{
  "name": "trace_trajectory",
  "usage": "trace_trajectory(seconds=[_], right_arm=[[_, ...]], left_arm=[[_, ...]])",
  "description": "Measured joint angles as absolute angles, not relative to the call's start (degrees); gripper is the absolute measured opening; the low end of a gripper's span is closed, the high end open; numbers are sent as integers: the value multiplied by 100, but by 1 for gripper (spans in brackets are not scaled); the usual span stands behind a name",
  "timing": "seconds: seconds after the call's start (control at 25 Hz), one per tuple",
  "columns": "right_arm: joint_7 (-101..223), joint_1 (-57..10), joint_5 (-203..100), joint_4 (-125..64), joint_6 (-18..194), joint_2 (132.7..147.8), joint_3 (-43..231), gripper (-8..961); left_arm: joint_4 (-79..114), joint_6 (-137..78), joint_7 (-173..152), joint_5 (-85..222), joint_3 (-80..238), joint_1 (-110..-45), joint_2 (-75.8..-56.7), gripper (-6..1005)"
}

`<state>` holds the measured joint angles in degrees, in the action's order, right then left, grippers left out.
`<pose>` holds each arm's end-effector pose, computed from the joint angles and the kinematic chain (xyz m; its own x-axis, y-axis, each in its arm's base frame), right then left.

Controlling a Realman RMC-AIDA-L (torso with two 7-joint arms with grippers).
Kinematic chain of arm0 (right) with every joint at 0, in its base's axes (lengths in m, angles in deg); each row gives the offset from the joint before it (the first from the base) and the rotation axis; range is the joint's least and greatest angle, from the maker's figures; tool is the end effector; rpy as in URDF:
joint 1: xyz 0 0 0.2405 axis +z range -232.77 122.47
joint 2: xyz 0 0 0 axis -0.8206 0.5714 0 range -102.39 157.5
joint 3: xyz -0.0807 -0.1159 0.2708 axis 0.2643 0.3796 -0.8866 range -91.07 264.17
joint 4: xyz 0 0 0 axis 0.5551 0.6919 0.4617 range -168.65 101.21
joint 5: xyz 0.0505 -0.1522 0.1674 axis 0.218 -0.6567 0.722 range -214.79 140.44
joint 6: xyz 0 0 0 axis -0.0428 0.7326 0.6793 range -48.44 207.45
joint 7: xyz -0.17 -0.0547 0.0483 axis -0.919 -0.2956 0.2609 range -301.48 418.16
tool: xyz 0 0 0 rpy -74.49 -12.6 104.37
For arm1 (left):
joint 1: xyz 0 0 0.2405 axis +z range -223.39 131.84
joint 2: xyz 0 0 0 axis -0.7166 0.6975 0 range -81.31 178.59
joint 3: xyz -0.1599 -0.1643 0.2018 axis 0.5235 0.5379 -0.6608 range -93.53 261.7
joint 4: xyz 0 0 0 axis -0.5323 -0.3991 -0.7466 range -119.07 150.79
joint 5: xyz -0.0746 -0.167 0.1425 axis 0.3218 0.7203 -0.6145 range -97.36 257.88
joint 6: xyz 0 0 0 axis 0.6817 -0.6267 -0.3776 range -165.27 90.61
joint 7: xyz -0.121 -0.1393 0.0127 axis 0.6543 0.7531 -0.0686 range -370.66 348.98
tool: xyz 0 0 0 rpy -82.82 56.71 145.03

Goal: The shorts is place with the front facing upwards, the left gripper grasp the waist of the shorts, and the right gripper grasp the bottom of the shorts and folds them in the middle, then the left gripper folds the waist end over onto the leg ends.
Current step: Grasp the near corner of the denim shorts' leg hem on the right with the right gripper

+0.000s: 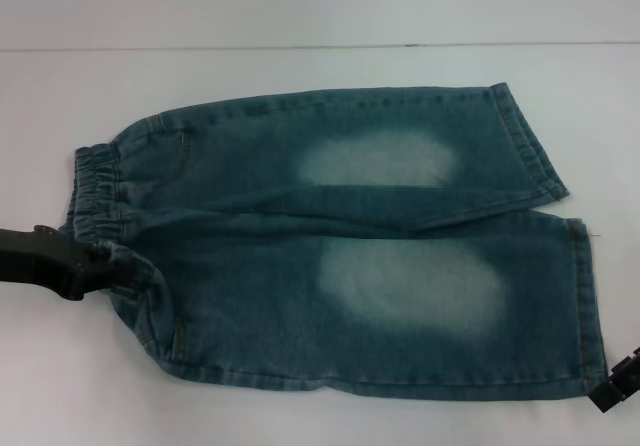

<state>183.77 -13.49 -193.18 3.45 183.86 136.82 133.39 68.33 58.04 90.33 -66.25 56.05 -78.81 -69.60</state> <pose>0.3492 0.3596 -0.0038 0.4367 -0.8335 0.3385 -0.8618 -0.4956 -0.1085 -0.3515 0.3784 -0.0060 0.7299 0.6629 0.1671 0.6832 -0.6991 -0.2110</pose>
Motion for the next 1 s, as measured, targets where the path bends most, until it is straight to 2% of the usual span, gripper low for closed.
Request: trace_trajectory(seconds=[1.0], right_arm=[[18307,-1230,-19216,253,18160,13823,13257,707]], left_arm=[[6831,5705,9032,-6625,5553,-7840,-6984,81]])
